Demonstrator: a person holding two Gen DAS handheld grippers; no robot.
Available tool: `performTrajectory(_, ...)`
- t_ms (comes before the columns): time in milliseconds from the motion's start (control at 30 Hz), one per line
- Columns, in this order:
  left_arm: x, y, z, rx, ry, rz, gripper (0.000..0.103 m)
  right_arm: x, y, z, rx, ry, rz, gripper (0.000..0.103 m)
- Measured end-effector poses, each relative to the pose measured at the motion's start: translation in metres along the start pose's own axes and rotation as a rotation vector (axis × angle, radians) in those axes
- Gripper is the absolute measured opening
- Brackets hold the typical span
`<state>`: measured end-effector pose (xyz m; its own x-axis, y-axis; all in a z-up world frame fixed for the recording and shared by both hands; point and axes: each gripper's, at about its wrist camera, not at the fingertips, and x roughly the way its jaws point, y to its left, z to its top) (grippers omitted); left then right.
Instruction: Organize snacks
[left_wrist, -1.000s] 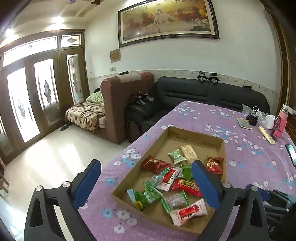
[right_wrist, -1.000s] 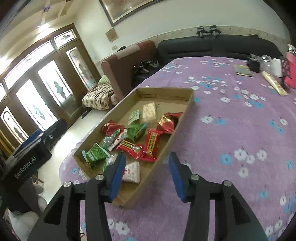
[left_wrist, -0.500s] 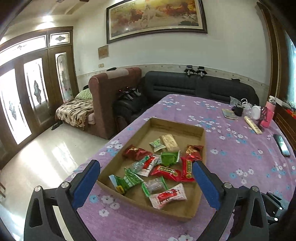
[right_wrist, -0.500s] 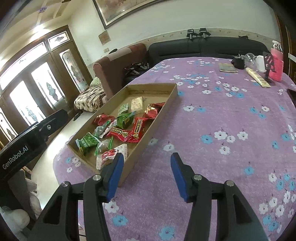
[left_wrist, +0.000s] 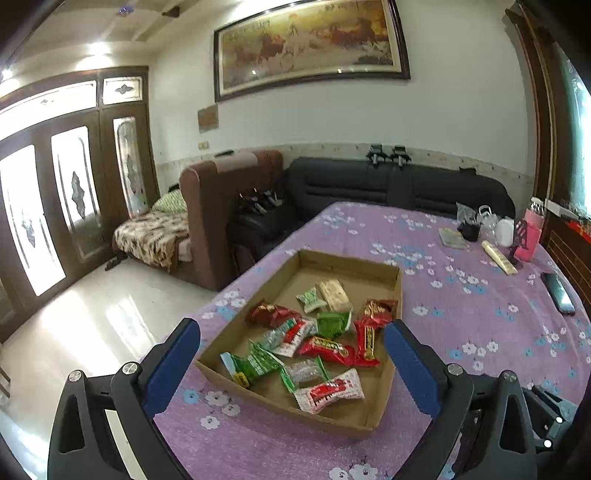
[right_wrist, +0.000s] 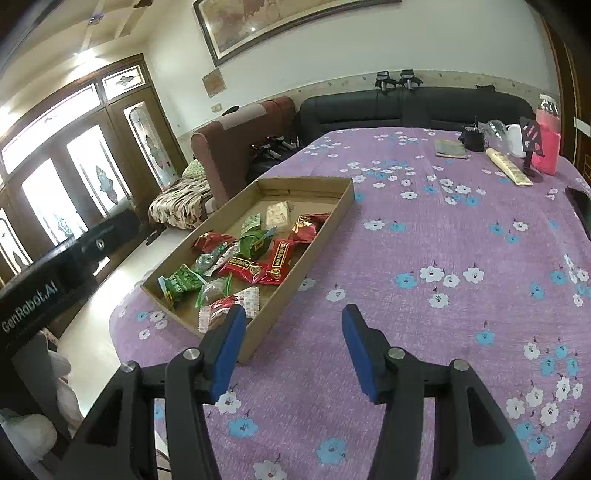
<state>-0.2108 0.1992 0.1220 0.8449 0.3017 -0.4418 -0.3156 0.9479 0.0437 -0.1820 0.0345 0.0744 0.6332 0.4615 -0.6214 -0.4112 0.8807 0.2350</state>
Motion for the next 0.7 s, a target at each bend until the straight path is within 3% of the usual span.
performTrajectory(233,-0.05,0.006,0.0,-0.031,-0.234,0.124,0.103,-0.01,0.01,-0.003,-0.043,-0.033,0.004,0.058)
performTrajectory(467,-0.031,0.029,-0.008,-0.162,-0.103,0.088,0.103,-0.011,0.019,-0.009,-0.076,-0.032,0.016,0.059)
performTrajectory(700,-0.02,0.03,-0.014,-0.171,-0.062,0.087,0.103,-0.009,0.025,-0.014,-0.102,-0.019,0.021,0.059)
